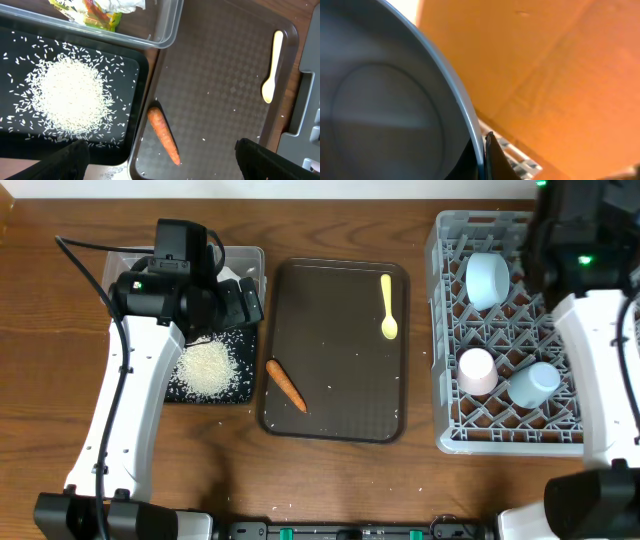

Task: Sort waste into correct bins and load items into the dishwasher rack
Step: 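Lift the blue plate and stand it in the dish rack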

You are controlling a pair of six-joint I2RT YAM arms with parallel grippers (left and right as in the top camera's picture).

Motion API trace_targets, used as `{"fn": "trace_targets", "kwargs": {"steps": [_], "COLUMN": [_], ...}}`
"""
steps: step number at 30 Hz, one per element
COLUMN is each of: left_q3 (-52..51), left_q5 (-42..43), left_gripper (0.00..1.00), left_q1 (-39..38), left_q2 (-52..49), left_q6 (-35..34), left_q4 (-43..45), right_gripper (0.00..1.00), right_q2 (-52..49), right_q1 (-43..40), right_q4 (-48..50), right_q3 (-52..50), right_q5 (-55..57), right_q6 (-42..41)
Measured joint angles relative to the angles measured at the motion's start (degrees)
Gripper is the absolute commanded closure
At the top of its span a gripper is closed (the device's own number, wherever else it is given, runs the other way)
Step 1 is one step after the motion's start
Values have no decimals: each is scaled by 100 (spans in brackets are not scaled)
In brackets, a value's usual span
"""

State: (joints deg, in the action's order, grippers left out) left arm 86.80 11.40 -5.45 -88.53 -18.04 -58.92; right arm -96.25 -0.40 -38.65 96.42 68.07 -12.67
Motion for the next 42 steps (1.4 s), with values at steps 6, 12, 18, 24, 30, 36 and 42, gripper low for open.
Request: {"fn": "trace_targets", "kwargs": {"steps": [6, 12, 18, 24, 30, 36, 42], "left_q3": [0, 0, 0, 0, 0, 0, 0], "left_q5": [0, 0, -2, 0, 0, -2, -2], "left_gripper": [4, 4, 4, 4, 4, 4, 4], "left_q1": [0, 0, 0, 0, 0, 0, 0], "left_q2": [0, 0, 0, 0, 0, 0, 0], "left_q6": [2, 2, 2, 0, 0, 2, 2], "left_q4": [-2, -2, 0, 0, -2, 0, 0], "right_gripper": [99, 99, 99, 99, 99, 99, 96], "right_q2": [-446, -940, -1325, -1635, -1790, -1788, -1788], "right_q1": [-828, -1141, -1143, -1193, -1259, -1209, -957], "right_q4": [450, 1082, 1886, 2203, 2247, 2122, 1934], "right_q3": [-2, -7, -13, -13, 20, 72, 101], "right_q5": [61, -155, -468, -573, -651, -789, -772], "right_q6": [540, 1443, 2485, 3425, 3950, 4197, 4341]}}
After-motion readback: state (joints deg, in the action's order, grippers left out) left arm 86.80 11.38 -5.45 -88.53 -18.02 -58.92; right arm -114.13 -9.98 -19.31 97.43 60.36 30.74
